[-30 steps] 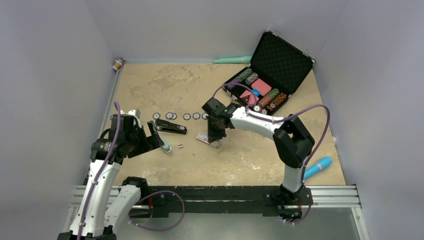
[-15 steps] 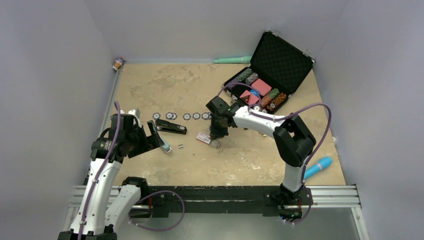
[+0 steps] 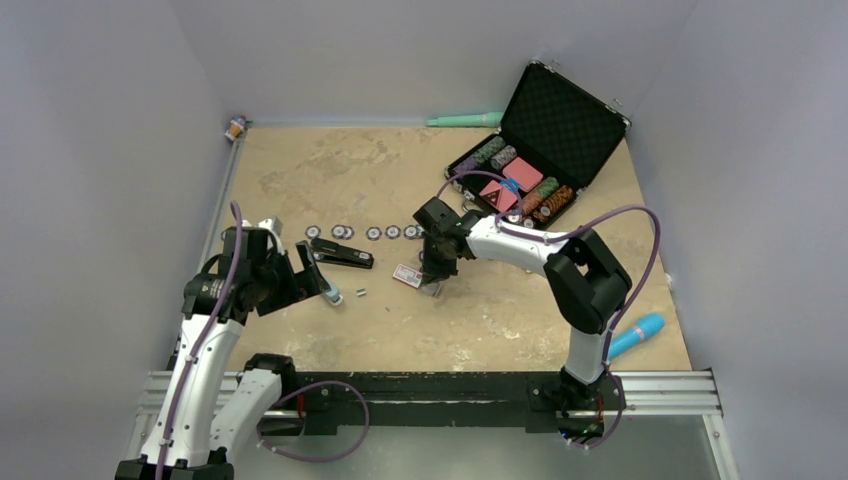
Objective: Unload the staples from the stapler
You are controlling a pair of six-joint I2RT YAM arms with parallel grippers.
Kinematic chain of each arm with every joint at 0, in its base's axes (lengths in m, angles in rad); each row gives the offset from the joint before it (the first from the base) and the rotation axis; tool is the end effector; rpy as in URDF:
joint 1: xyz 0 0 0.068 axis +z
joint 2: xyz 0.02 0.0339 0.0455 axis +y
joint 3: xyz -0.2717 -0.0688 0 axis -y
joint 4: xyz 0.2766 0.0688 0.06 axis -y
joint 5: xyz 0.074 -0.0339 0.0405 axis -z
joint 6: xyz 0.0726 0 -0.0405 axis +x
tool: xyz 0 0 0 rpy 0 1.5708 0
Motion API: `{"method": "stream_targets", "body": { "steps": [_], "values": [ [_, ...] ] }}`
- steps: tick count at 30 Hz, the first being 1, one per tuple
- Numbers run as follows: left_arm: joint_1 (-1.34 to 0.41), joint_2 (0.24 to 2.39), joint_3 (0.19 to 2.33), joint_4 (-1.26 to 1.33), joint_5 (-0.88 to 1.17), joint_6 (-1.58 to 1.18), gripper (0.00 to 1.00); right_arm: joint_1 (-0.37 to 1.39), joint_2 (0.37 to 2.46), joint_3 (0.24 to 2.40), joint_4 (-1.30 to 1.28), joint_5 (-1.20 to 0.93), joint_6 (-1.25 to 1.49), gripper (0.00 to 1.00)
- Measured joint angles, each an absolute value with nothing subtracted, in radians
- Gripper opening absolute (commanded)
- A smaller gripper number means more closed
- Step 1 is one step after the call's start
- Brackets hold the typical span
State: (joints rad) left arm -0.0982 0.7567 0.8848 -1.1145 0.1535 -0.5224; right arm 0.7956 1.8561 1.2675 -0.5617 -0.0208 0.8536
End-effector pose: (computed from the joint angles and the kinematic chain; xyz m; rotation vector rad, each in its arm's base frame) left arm 0.1676 -0.0277 0.2733 -0.4882 2.5526 -0.4289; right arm 0.2926 0.3008 0.1367 0.0759 2.8336 0.4642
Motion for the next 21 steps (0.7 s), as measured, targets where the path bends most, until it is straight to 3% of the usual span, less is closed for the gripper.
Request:
{"method": "stream_targets", "body": {
  "steps": [12, 18, 21],
  "values": [
    [-0.098, 0.77, 0.884, -1.114, 0.155, -0.522, 1.0, 0.796, 1.856, 1.267, -0.551, -0.021, 0.857, 0.08],
    [-0.094, 0.772, 0.884, -1.114, 0.159, -0.522, 1.0, 0.796, 1.86, 1.267, -0.549, -0.022, 0.856, 0.23],
    [-0.092, 0.772, 0.884, -1.114, 0.16, -0.522, 1.0, 0.796, 1.86, 1.267, -0.542, -0.027, 0.854, 0.37]
  ]
}}
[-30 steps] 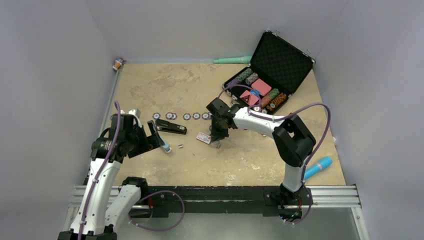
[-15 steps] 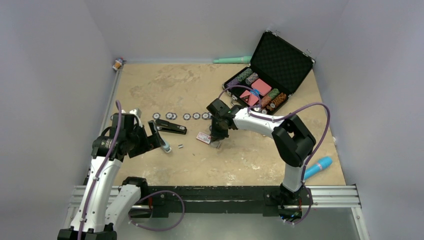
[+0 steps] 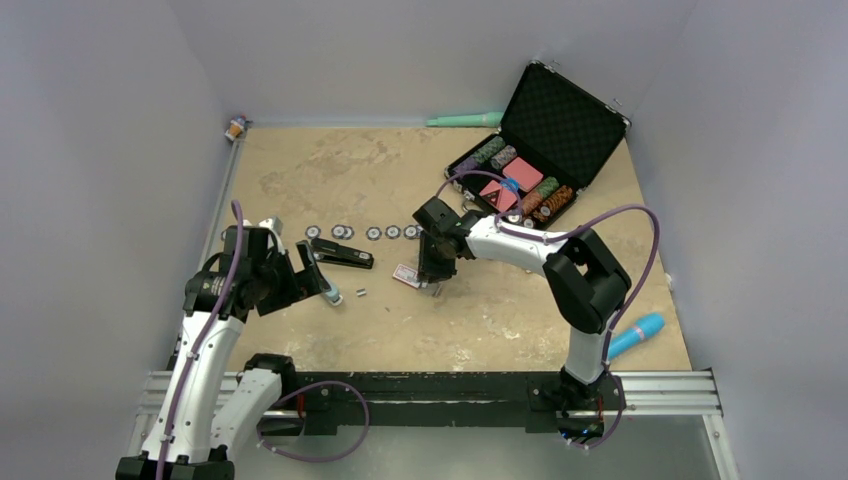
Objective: Unload the staples from the stapler
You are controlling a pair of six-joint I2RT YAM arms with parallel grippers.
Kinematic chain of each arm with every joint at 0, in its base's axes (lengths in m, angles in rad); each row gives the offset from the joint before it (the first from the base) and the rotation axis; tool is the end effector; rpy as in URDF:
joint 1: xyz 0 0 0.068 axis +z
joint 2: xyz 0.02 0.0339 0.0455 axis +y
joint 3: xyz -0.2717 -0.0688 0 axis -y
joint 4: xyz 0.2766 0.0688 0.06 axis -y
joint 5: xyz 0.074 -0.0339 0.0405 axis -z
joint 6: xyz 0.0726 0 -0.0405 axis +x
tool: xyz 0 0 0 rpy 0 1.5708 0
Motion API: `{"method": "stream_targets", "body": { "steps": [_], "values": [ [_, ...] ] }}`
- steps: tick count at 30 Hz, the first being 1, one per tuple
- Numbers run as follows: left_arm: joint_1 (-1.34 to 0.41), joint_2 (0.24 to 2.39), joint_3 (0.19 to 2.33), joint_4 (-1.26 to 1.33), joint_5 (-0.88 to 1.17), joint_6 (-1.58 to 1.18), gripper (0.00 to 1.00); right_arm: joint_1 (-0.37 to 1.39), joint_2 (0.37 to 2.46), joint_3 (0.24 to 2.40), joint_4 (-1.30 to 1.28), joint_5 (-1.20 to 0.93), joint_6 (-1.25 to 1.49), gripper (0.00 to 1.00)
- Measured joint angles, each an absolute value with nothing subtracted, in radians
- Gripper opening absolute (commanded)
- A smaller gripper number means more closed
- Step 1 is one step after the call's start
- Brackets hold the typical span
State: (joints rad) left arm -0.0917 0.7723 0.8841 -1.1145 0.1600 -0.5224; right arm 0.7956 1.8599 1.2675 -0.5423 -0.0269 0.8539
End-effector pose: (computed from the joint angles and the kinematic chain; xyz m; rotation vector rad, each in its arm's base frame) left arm 0.1702 -0.0273 0.2708 -0.4989 2.5673 -0.4305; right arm 0.2942 0.3030 0.1364 0.0739 2.8240 0.4855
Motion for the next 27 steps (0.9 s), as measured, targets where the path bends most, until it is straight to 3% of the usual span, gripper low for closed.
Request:
{"method": "stream_targets", "body": {
  "steps": [11, 18, 27],
  "values": [
    [-0.09, 0.772, 0.884, -1.114, 0.161, -0.522, 1.0, 0.796, 1.86, 1.281, -0.533, -0.044, 0.833, 0.44],
    [-0.085, 0.775, 0.884, -1.114, 0.161, -0.522, 1.0, 0.801, 1.823, 1.352, -0.512, -0.07, 0.781, 0.61],
    [-0.081, 0.775, 0.884, -1.115, 0.16, -0.522, 1.0, 0.871, 1.747, 1.519, -0.516, -0.071, 0.688, 0.64]
  ]
}}
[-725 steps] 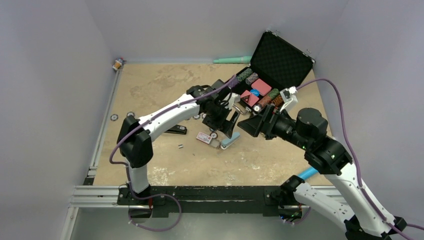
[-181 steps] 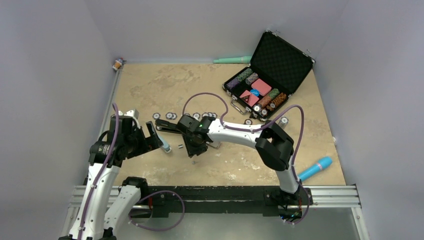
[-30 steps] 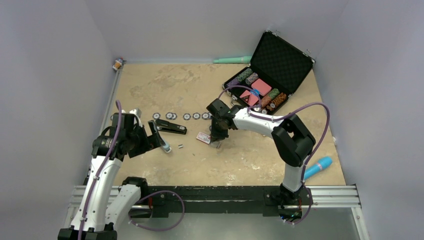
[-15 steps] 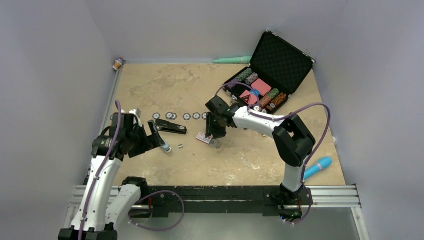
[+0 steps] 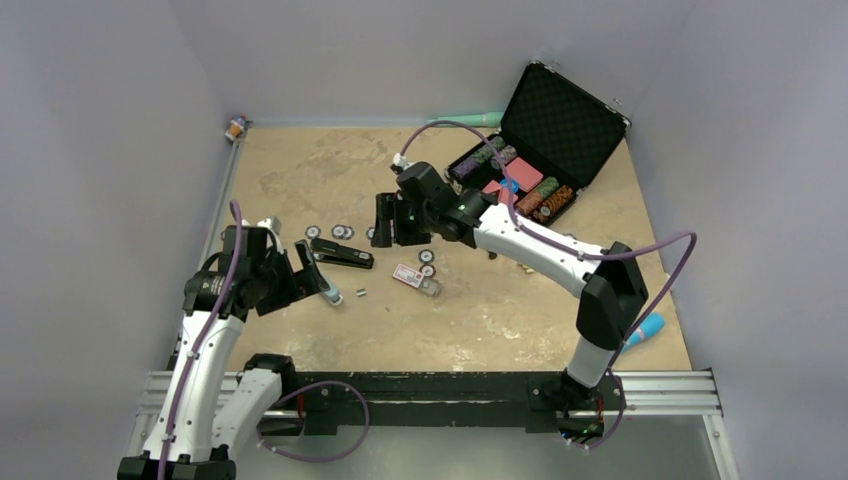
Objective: Unload the staples from the stapler
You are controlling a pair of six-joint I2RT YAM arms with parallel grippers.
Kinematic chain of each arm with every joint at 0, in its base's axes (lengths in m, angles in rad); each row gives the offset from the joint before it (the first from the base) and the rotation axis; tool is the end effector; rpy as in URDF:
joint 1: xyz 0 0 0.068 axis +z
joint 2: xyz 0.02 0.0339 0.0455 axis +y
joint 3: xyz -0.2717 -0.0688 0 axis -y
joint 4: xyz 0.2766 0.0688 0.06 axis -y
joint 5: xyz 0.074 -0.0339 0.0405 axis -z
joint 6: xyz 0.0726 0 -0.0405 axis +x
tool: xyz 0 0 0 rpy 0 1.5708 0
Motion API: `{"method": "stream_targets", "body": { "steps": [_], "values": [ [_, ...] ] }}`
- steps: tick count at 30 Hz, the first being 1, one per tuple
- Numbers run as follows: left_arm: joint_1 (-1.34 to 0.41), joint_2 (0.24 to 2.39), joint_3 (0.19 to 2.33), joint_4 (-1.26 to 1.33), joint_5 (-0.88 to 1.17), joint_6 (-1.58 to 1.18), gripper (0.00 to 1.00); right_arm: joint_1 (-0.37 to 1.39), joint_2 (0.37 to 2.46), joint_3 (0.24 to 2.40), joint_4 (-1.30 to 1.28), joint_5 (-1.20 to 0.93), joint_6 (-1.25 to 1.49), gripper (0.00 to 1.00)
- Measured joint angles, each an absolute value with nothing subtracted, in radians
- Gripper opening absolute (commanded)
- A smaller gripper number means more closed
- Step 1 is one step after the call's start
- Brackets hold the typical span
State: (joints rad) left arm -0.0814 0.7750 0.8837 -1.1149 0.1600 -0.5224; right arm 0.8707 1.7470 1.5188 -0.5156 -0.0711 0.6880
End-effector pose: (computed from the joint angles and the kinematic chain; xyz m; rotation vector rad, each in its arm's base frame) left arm 0.1708 -0.0255 0.2702 -0.5130 2.5669 -0.4260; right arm 0.2914 0.3539 0.2777 -0.2643 2.4615 0.8260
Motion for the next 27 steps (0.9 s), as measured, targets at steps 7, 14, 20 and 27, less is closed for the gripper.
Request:
{"method": "stream_targets", "body": {
  "steps": [7, 14, 20, 27],
  "values": [
    [-0.078, 0.774, 0.884, -1.115, 0.152, -0.523, 1.0, 0.921, 1.742, 1.54, -0.518, -0.083, 0.619, 0.62],
    [-0.078, 0.772, 0.884, -1.115, 0.146, -0.523, 1.0, 0.928, 1.789, 1.572, -0.527, -0.12, 0.567, 0.59],
    [-0.078, 0.752, 0.884, -1.115, 0.13, -0.523, 1.0, 0.95, 1.932, 1.675, -0.591, -0.115, 0.563, 0.57],
    [-0.07, 0.741, 0.884, -1.115, 0.119, -0.523, 1.0, 0.998, 2.064, 1.745, -0.662, -0.097, 0.541, 0.57]
  ]
}}
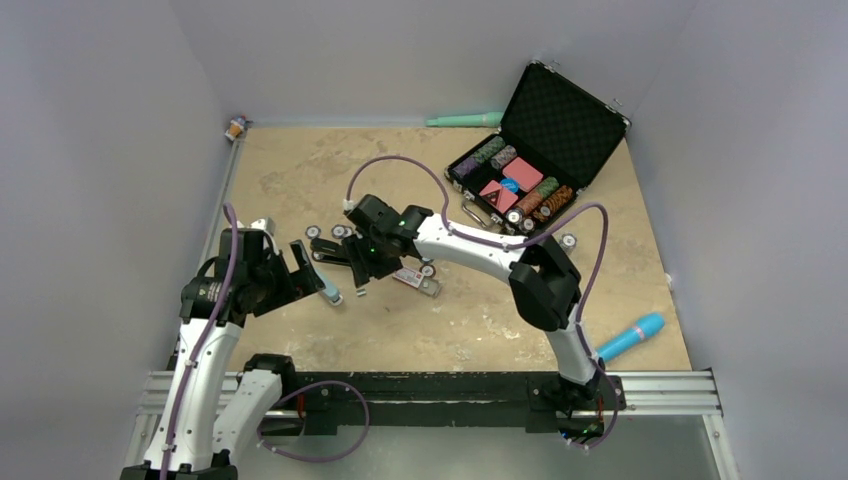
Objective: Unload the staples from the stapler
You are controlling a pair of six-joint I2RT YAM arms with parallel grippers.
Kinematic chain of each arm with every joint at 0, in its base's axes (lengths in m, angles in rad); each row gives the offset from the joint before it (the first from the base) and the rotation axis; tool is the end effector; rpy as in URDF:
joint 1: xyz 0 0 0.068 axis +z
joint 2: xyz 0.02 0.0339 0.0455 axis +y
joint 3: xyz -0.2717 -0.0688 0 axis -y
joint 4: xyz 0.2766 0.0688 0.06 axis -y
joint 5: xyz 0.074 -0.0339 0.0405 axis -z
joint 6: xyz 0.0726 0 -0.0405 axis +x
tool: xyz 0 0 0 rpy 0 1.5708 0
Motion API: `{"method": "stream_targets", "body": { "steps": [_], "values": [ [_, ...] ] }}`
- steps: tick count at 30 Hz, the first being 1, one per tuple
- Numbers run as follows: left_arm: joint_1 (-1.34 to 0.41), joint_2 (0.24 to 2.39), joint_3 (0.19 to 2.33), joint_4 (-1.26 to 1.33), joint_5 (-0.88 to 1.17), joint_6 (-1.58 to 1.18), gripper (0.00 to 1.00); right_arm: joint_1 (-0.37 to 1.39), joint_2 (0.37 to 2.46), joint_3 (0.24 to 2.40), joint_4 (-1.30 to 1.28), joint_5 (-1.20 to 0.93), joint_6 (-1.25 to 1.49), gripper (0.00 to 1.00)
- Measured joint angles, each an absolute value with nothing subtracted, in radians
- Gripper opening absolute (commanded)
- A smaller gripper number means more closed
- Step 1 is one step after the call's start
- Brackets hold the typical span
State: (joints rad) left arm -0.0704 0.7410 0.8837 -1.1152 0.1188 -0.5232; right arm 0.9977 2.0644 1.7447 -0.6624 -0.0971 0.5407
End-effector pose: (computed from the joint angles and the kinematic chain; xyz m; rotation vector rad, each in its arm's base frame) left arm 0.1661 -0.0203 0.2749 -0.5325 2.5224 -0.3791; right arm 0.2714 0.4335 0.2012 -0.6521 2.6277 0.6653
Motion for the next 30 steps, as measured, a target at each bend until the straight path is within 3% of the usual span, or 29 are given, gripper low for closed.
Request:
{"method": "stream_targets", "body": {
  "steps": [7, 18, 30],
  "values": [
    [-0.066, 0.739, 0.884, -1.115, 0.115, -0.524, 1.0, 1.016, 2.093, 1.747, -0.656, -0.124, 0.496, 0.55],
    [-0.066, 0.742, 0.884, -1.115, 0.115, -0.524, 1.0, 1.012, 2.222, 1.836, -0.575, -0.242, 0.506, 0.28],
    [-0.066, 0.745, 0.884, -1.115, 0.115, -0.524, 1.0, 0.955, 2.29, 1.863, -0.552, -0.253, 0.587, 0.22]
  ]
}}
